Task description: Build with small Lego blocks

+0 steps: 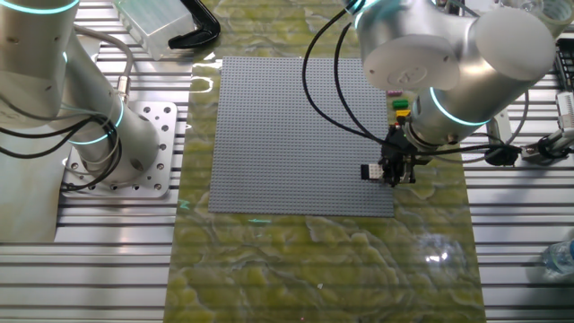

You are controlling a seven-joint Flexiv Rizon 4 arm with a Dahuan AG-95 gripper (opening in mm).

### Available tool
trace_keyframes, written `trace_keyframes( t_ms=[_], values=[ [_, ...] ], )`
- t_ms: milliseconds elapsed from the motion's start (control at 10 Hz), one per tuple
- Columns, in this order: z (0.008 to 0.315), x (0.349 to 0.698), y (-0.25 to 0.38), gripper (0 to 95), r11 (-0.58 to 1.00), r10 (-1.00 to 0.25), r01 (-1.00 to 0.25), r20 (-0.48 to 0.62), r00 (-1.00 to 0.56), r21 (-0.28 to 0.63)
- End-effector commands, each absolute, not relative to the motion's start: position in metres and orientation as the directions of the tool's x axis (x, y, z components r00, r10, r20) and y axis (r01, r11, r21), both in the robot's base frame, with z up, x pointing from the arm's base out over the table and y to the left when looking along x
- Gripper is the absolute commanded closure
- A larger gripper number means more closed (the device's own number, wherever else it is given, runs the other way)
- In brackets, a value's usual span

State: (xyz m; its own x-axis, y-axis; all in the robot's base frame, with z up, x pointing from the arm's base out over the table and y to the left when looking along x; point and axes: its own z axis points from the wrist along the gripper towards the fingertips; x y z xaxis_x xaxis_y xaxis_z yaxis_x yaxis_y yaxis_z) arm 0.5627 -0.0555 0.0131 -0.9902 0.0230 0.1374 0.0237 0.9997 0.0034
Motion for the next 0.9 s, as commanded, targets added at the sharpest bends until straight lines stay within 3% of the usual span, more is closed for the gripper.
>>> trace_keyframes(
  t_ms=[100, 900],
  values=[
    [0.0045, 0.5629, -0.0564, 95.0, 1.000, 0.025, 0.027, 0.139, -0.990, 0.007],
    [-0.0015, 0.5647, -0.0574, 95.0, 0.999, 0.032, 0.034, 0.138, -0.990, 0.014]
  ],
)
